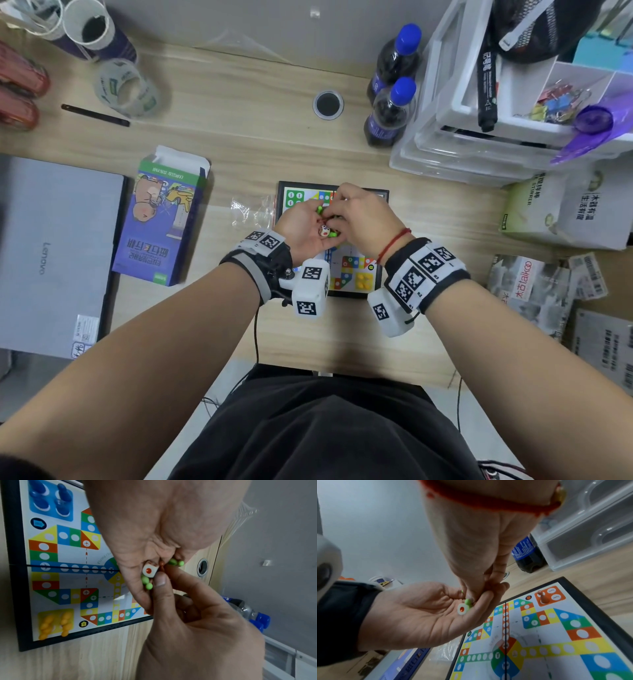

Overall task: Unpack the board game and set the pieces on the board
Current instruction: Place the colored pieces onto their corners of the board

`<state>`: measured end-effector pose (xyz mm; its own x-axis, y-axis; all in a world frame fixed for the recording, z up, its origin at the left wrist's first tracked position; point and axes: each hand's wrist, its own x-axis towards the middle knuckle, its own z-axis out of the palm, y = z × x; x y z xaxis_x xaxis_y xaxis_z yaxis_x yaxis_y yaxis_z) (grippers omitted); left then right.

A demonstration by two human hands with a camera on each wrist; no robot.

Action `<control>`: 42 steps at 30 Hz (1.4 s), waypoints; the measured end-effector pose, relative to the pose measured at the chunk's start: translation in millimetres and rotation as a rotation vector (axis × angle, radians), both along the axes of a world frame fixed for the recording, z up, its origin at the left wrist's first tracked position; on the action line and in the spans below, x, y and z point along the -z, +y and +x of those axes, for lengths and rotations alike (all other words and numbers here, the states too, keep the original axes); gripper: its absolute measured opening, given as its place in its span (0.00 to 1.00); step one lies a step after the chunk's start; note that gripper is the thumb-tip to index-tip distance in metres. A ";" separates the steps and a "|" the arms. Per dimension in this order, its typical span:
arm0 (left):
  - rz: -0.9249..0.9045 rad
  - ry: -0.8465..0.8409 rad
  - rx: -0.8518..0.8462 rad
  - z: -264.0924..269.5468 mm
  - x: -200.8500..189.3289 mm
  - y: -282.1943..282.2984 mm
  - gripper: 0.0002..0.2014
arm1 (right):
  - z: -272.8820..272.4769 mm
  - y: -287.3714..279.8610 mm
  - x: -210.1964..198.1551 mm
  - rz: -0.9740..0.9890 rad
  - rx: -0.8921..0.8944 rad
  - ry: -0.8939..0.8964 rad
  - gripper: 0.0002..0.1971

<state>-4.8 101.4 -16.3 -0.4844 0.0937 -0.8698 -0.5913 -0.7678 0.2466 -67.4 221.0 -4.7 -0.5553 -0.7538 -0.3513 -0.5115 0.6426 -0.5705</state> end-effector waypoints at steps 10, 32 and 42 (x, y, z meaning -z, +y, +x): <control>0.023 -0.014 -0.033 -2.9 1.5 -7.8 0.14 | -0.7 2.7 -0.4 -0.223 0.144 -0.034 0.04; -0.086 -0.093 0.033 2.7 14.9 -1.3 0.15 | -26.8 64.5 58.2 -0.015 0.458 -0.037 0.03; -0.088 -0.107 0.054 0.4 16.7 0.0 0.15 | -27.6 63.3 57.2 -0.028 0.460 -0.058 0.09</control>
<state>-4.4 101.4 -33.0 -0.3849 0.0379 -0.9222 -0.6578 -0.7121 0.2453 -95.0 284.3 -61.8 -0.8139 -0.4436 -0.3751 -0.1437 0.7794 -0.6099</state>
